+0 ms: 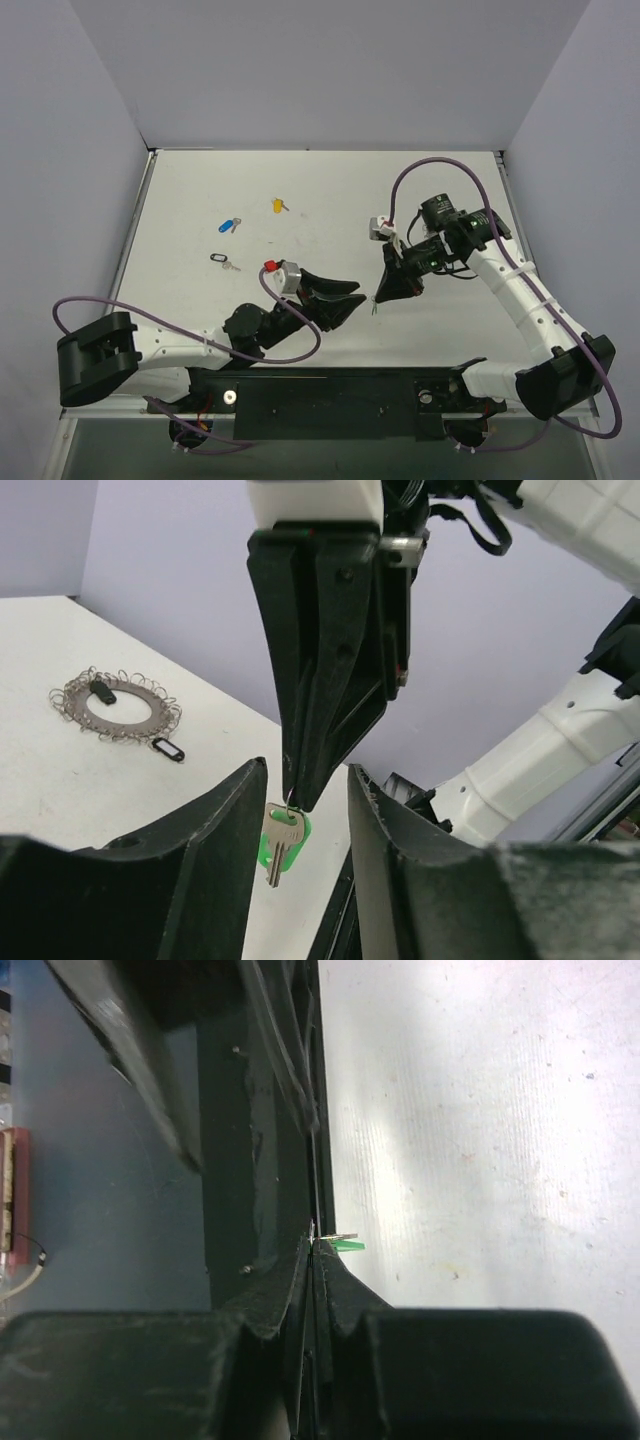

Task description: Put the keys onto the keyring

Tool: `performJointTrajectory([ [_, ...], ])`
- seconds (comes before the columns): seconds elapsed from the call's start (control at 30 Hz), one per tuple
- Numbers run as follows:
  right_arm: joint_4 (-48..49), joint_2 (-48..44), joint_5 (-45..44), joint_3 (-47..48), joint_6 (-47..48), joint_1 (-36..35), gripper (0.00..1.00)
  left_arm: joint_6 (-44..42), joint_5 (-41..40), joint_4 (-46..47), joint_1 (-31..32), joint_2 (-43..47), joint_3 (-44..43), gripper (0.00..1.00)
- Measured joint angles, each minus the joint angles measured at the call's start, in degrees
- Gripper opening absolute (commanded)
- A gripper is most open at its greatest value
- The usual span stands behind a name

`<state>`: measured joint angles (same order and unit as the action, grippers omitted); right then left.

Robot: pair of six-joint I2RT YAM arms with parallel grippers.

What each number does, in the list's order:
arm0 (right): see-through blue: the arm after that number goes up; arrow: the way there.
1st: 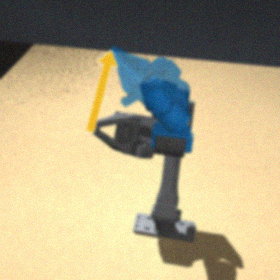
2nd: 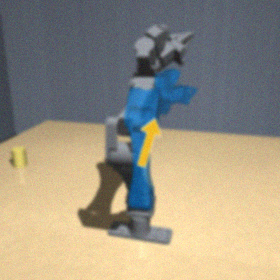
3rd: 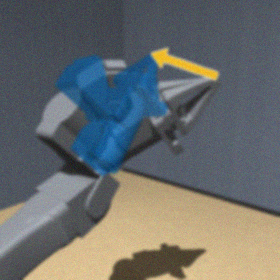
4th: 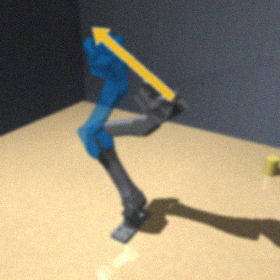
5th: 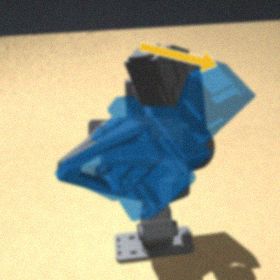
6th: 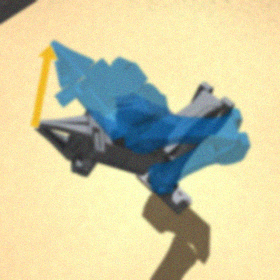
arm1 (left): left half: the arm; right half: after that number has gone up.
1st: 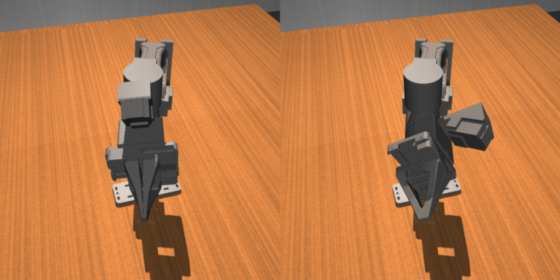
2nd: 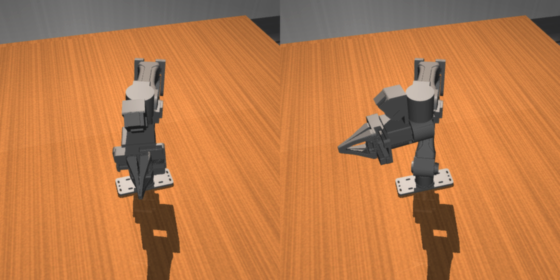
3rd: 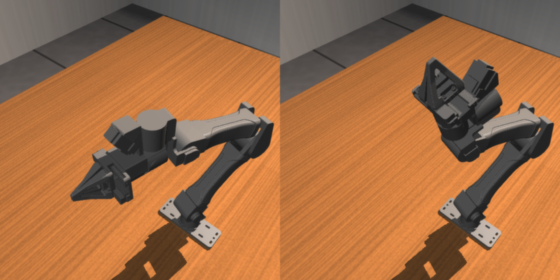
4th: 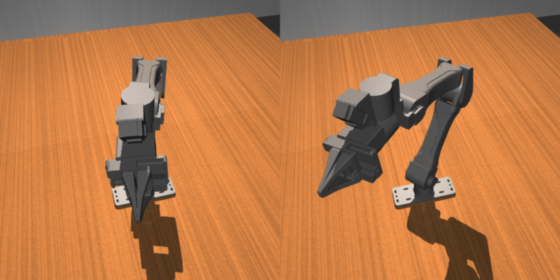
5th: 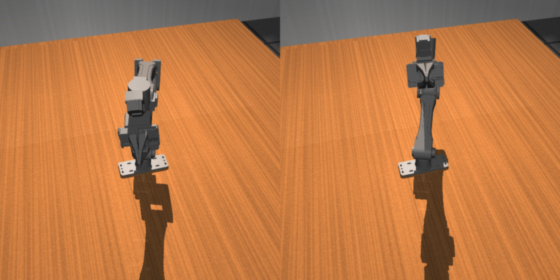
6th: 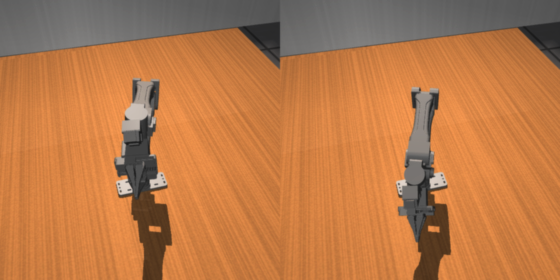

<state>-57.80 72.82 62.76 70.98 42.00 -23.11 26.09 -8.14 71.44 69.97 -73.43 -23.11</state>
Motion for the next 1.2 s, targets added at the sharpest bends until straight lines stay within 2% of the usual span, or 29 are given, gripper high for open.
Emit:
performJointTrajectory([
  [0.03, -0.28, -0.42, -0.94, -0.28, 0.83, -0.13, 0.0, -0.07, 0.09, -1.22, 0.0, 1.57, 0.02, 0.58],
  [0.07, -0.7, -0.76, -1.75, -0.42, 1.75, -0.24, 0.0, -0.39, 0.48, -3.28, 0.0, 3.63, 0.0, 0.59],
  [0.23, -5.7, -2.67, -7.52, -0.5, 11.19, -2.12, 0.0, -5.51, 2.73, -20.92, 0.02, 12.46, -2.19, 0.61],
  [0.37, -10.51, -3.1, -12.13, -0.5, 19.74, -5.16, 0.0, -14.19, 6.88, -35.43, 1.2, 11.89, -7.74, 0.58],
  [0.5, -12.48, -3.43, -14.73, -1.11, 25.24, -6.99, 0.0, -21.92, 9.81, -42.34, 2.95, 8.48, -11.5, 0.53],
  [0.63, -12.72, -3.98, -15.85, -2.21, 27.34, -6.99, 0.0, -26.6, 11.93, -43.87, 3.78, 3.3, -14.69, 0.46],
  [0.8, -12.33, -4.7, -16.11, -3.45, 27.5, -6.99, 0.0, -28.52, 12.96, -43.36, 4.59, -1.64, -16.55, 0.36],
  [1.2, -11.82, -5.14, -15.76, -3.72, 27.28, -6.23, 0.0, -28.72, 11.28, -40.52, 6.6, -4.81, -17.64, 0.33],
])
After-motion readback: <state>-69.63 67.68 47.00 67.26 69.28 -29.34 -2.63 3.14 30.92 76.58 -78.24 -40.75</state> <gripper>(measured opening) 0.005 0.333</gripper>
